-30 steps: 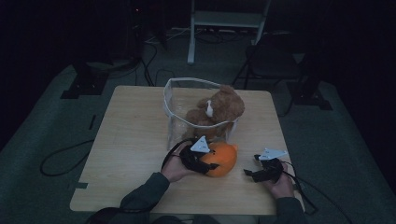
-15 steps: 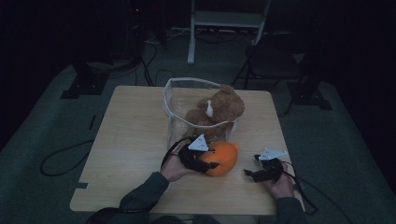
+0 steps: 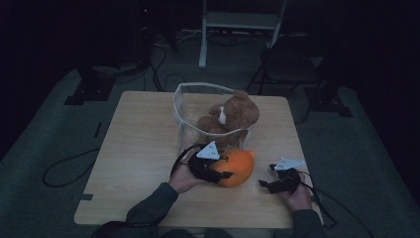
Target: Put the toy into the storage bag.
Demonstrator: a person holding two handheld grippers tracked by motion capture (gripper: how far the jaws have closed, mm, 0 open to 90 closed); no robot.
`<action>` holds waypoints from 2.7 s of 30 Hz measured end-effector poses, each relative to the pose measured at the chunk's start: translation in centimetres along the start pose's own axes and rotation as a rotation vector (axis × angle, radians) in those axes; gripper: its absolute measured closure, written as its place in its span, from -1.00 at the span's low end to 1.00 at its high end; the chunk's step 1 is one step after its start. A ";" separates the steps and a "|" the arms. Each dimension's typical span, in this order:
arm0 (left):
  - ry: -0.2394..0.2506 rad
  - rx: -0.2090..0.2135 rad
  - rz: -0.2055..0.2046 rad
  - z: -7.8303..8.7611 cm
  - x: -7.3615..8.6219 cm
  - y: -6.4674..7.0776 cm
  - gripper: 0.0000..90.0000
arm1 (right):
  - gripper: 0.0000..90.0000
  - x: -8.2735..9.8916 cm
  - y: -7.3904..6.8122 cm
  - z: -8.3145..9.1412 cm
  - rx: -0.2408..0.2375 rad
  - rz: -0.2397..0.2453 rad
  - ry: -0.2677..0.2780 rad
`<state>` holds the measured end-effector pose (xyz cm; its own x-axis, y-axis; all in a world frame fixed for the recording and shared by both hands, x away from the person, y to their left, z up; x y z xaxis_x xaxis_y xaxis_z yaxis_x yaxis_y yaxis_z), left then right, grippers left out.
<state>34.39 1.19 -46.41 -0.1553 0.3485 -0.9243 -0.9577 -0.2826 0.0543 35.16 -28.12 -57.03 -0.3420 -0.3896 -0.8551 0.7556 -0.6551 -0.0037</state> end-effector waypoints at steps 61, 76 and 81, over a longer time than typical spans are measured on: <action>0.095 0.053 0.005 3.0 -3.7 0.4 -0.07 | -0.68 0.0 0.0 0.0 0.000 0.003 0.002; 0.122 0.057 -0.003 3.7 -4.7 0.5 -0.07 | -0.68 0.0 0.0 0.0 0.000 0.003 0.001; 0.130 0.059 -0.001 3.9 -4.9 0.6 -0.07 | -0.68 0.0 0.0 0.0 0.000 0.003 0.001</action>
<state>33.69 2.76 -40.36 -0.1249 0.2292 -0.9653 -0.9711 -0.2277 0.0716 35.18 -28.13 -57.03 -0.3396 -0.3908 -0.8555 0.7563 -0.6543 -0.0013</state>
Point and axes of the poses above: each handheld gripper's, and its own axes: z roughly backward along the jaws, x roughly out of its underside, y roughly to its right, the point moved 3 cm from there along -z, roughly forward along the jaws, and after that the axes turned 12 degrees about y, right-handed, at the moved point
